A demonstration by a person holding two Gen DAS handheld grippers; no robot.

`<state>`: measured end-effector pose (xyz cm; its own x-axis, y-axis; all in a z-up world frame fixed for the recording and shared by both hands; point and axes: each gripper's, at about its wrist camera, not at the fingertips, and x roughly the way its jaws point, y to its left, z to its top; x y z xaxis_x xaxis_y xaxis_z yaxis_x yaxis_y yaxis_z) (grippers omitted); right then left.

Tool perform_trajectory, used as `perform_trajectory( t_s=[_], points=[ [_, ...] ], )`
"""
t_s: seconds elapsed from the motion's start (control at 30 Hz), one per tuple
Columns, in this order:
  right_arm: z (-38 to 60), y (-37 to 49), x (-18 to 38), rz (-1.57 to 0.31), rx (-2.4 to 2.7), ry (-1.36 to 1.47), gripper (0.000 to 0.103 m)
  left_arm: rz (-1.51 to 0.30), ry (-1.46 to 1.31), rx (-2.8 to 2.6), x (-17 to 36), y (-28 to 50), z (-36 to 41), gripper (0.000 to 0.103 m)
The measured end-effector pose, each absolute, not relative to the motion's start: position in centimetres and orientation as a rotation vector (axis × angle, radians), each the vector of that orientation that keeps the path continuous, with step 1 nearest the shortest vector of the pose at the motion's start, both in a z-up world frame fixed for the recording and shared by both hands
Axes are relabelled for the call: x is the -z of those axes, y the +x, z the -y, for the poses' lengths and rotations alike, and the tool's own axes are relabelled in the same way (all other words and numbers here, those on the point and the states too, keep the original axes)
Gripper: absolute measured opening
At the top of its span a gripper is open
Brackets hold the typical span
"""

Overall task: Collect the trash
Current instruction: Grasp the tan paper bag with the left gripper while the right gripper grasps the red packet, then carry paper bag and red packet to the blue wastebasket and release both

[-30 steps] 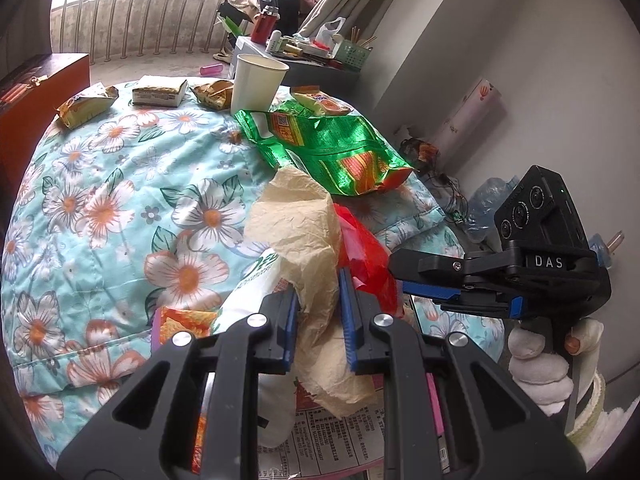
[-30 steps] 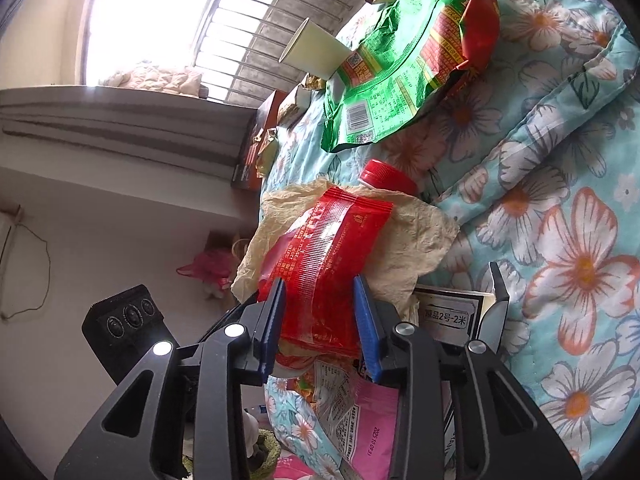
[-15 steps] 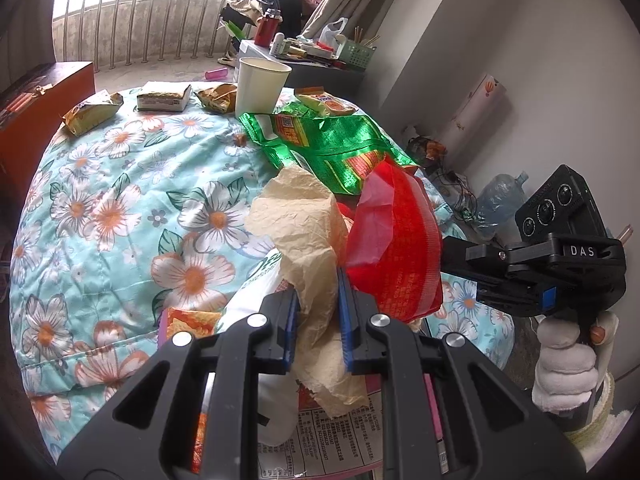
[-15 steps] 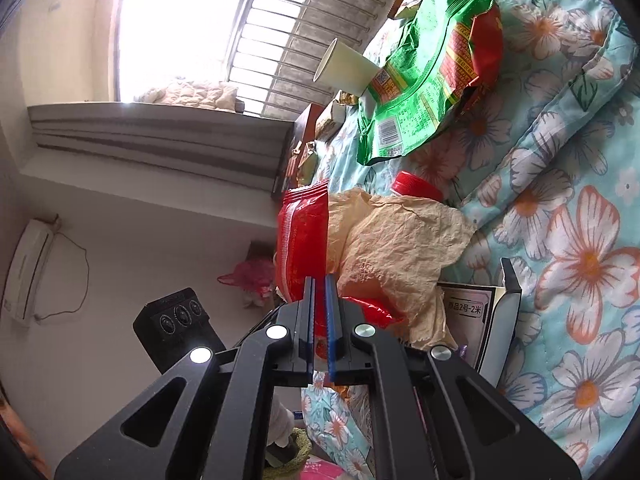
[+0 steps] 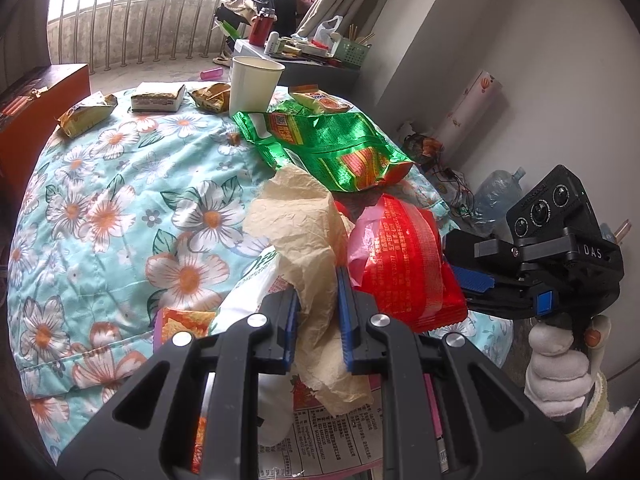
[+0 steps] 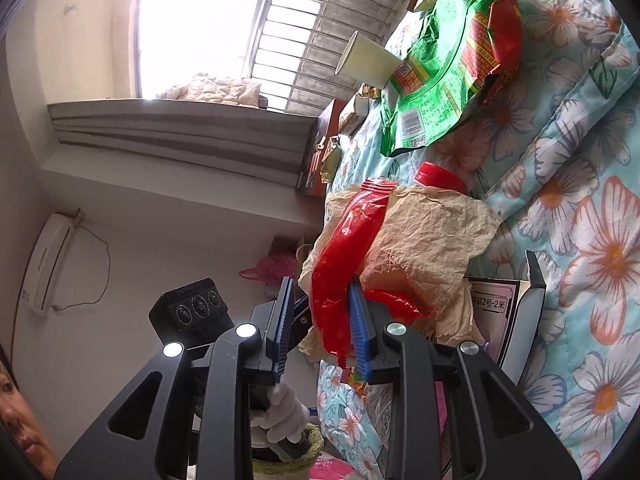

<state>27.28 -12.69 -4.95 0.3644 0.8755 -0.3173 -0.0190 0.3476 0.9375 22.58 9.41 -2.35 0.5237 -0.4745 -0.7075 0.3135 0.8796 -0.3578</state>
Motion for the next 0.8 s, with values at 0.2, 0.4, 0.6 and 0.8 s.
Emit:
perform_trajectory(
  t_s=[0.2,0.4,0.6,0.8],
  points=[
    [13.9,27.2,4.6,-0.977,-0.696,1.057,0.013,-0.899,-0.174,0.477,2.2,22.4,-9.1,0.014],
    [19.0,25.2,3.1,-0.856,-0.634,1.081,0.013,-0.871,-0.127,0.526,1.4,21.6,-8.4,0.014],
    [24.0,22.3,2.9,-0.773,-0.550,1.117,0.013,-0.891,-0.018,0.575,1.8,20.9,-5.8,0.028],
    [27.9,20.2,1.9,-0.664,-0.521,1.162,0.013,-0.934,0.032,0.591,2.8,20.8,-3.8,0.043]
  ],
)
